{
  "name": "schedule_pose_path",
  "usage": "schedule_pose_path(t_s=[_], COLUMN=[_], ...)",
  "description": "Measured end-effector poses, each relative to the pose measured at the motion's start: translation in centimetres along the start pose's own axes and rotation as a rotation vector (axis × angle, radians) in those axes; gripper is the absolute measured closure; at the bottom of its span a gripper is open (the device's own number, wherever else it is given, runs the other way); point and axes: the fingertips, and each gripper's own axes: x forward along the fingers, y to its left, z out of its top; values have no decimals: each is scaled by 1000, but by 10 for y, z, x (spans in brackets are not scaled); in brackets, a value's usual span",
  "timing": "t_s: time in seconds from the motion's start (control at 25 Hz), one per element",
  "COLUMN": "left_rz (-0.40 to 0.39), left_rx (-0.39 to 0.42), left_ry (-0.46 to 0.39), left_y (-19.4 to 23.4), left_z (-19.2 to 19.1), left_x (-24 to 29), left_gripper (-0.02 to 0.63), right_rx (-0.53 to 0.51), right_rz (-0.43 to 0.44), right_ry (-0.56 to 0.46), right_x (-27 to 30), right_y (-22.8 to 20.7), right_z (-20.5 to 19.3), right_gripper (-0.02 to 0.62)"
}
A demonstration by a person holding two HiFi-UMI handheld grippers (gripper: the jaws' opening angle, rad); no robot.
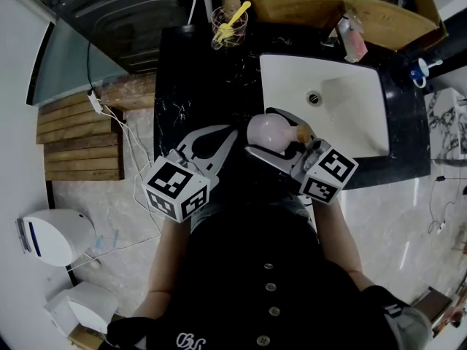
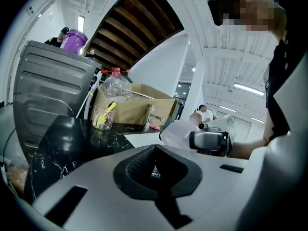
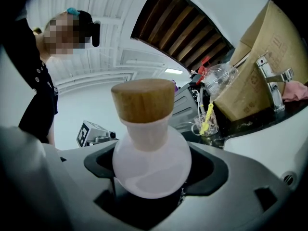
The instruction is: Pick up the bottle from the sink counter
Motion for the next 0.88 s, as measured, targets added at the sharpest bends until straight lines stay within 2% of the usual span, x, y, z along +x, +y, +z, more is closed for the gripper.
schedule_pose_path(t_s=[0.44, 0.88], left_rz=[2, -9], left_rx=[-7, -4], left_ry=[39, 46], left_y=[1, -1], left_z=[-5, -7], left_x=[4, 3], left_gripper=[589, 589], right_rx=[2, 5], right_rz=[-6, -18], right_ry=[35, 16], right_x=[0, -1], right_y=[-2, -4], right_z=[-6, -3], right_gripper=[187, 189])
